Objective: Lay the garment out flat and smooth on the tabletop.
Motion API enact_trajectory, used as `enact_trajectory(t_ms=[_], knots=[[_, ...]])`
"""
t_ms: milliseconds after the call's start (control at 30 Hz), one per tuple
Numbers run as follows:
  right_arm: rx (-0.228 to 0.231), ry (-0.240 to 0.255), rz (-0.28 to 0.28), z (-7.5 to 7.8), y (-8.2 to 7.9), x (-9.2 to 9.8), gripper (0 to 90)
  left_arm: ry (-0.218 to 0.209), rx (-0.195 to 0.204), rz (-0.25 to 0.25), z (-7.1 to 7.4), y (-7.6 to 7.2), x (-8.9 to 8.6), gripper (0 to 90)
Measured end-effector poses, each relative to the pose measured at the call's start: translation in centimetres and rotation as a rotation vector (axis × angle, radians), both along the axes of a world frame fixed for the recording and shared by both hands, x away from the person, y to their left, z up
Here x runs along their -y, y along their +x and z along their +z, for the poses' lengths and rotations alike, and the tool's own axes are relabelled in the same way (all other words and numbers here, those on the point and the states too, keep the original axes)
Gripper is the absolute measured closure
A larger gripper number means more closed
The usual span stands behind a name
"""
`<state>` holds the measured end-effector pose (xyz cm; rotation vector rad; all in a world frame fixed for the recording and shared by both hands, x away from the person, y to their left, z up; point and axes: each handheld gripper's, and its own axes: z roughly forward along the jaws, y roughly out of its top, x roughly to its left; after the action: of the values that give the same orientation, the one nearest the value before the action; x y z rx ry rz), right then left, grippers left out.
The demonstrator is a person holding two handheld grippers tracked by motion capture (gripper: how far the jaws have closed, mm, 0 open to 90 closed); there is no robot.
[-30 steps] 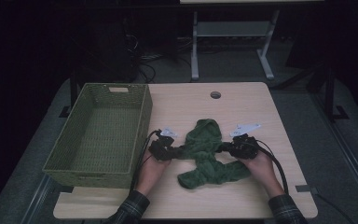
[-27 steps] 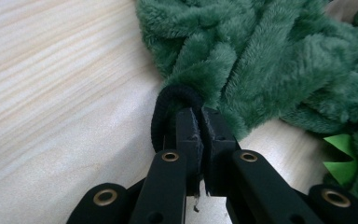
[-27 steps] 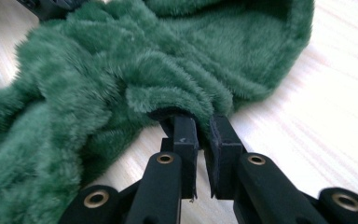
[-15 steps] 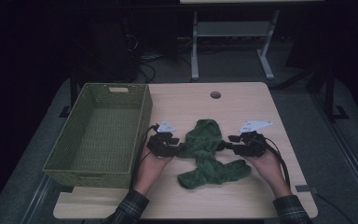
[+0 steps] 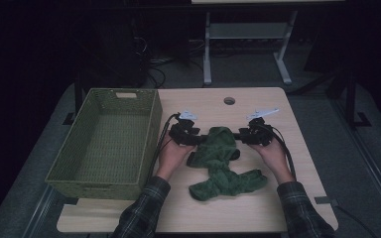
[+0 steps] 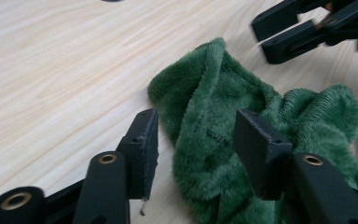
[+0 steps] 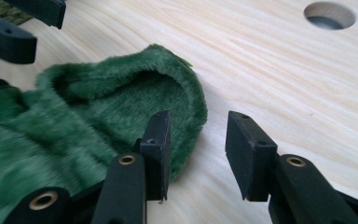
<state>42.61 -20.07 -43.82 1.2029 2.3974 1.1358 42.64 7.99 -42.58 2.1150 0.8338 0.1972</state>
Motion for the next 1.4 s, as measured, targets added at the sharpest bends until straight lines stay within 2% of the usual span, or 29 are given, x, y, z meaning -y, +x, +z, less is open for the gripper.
enact_trajectory(t_ms=[100, 167, 267, 333, 400, 500, 567, 667, 700, 733, 833, 1000, 1067, 1167, 1200, 1400], knots=[[-0.042, -0.002, 0.0, -1.2, 0.6, -0.3, 58.5, 0.0, -0.007, -0.014, -0.6, 0.2, 0.5, 47.5], [-0.068, -0.002, 0.0, -1.9, 0.8, -0.5, 58.5, 0.016, -0.017, -0.022, -1.0, 0.4, 0.7, 47.3], [-0.101, 0.007, 0.003, -2.4, 0.9, -0.8, 59.6, 0.022, -0.033, -0.022, -1.6, 0.6, 0.8, 47.6], [-0.108, -0.003, 0.016, -2.7, 1.0, -1.1, 62.7, 0.027, -0.043, -0.026, -1.9, 0.7, 0.8, 50.2], [-0.114, -0.014, 0.027, -2.9, 1.0, -1.3, 70.3, 0.022, -0.052, -0.024, -2.1, 0.8, 0.9, 54.5], [-0.109, -0.031, 0.035, -2.8, 0.8, -1.5, 81.4, 0.04, -0.062, -0.028, -2.5, 1.0, 1.0, 62.7], [-0.099, -0.039, 0.039, -2.7, 0.7, -1.6, 85.4, 0.06, -0.073, -0.054, -2.6, 1.0, 0.9, 69.7], [-0.067, -0.047, 0.041, -2.0, 0.4, -1.5, 86.5, 0.071, -0.065, -0.064, -2.4, 0.9, 1.0, 82.9], [-0.06, -0.042, 0.038, -1.8, 0.3, -1.4, 86.6, 0.061, -0.063, -0.061, -2.3, 0.8, 1.1, 85.4], [-0.051, -0.044, 0.037, -1.5, 0.2, -1.3, 86.8, 0.069, -0.059, -0.071, -2.1, 0.8, 1.0, 87.2], [-0.008, -0.053, 0.025, -0.5, -0.2, -0.7, 86.9, 0.048, -0.046, -0.054, -1.7, 0.8, 1.1, 88.4], [0.044, -0.066, 0.003, 0.8, -0.6, 0.5, 87.2, 0.06, -0.012, -0.018, -1.1, 1.1, 0.9, 89.2], [0.051, -0.059, -0.012, 1.0, -0.7, 1.1, 87.2, 0.056, -0.003, 0.003, -1.1, 1.3, 0.8, 89.4], [0.044, -0.058, -0.029, 0.8, -0.5, 1.8, 87.1, 0.06, 0.004, 0.031, -1.7, 1.8, 0.6, 89.6], [0.038, -0.059, -0.032, 0.5, -0.4, 1.9, 87.1, 0.052, 0.003, 0.039, -1.9, 1.9, 0.6, 89.5], [-0.02, -0.067, -0.039, -1.5, 0.4, 1.8, 83.2, 0.067, -0.01, 0.079, -3.5, 2.8, 0.5, 89.5]])
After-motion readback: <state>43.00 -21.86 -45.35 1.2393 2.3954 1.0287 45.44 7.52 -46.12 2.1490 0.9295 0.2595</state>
